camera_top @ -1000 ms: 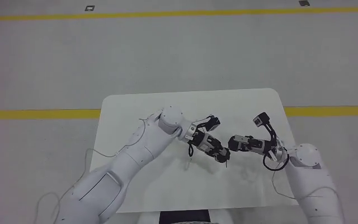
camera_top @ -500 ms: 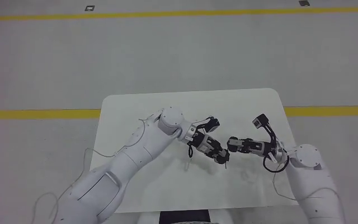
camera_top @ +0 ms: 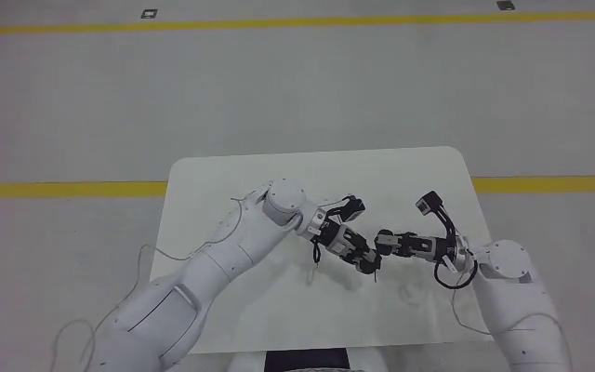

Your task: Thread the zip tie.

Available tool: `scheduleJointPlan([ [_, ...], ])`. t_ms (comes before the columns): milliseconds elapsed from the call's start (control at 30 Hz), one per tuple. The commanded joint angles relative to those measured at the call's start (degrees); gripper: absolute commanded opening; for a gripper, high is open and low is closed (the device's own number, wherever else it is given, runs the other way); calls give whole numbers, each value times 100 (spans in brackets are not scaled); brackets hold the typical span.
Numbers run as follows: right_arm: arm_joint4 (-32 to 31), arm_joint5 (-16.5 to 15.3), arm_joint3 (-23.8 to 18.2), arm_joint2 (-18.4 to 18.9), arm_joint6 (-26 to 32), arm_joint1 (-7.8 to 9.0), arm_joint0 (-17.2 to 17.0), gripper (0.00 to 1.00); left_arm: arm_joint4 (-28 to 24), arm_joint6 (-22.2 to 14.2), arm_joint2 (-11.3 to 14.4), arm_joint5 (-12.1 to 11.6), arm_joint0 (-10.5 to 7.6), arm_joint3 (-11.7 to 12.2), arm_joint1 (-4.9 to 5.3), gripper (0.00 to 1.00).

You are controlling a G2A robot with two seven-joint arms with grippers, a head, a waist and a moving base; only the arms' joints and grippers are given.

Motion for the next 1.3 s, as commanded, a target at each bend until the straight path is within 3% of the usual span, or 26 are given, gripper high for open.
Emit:
scheduleJointPlan([
  [0,-16,0,-8,3,0,-4,-2,16,-22,-2,19,-7,-7,3,6,0],
  [667,-126,0,-87,13,0,-46,-81,0,-129,116,228,30,-58,-20,74,0],
  [700,-124,0,-88,20,0,-48,-88,0,-134,132,233,34,-59,-21,78,6],
  [733,-122,0,-88,33,0,-51,-97,0,-146,155,239,39,-58,-27,82,34],
  [767,-118,0,-87,44,0,-53,-104,0,-162,188,236,39,-54,-30,86,88],
  [800,-116,0,-80,61,-11,-56,-112,0,-179,228,230,40,-50,-39,91,100],
  [900,-94,0,-43,136,-263,-75,-163,0,-154,514,179,14,-38,-113,121,100],
  [1033,-139,0,-59,199,-645,-99,-233,0,114,1101,25,64,23,-442,231,100],
  [1067,-109,0,-51,221,-791,-108,-268,0,292,1326,-3,154,77,-604,277,100],
  [1133,-77,0,-45,242,-960,-120,-310,0,257,1435,-109,121,227,-858,342,100],
  [1267,-109,0,-16,279,-1559,-150,-418,0,738,2279,-245,214,527,-1293,476,100],
])
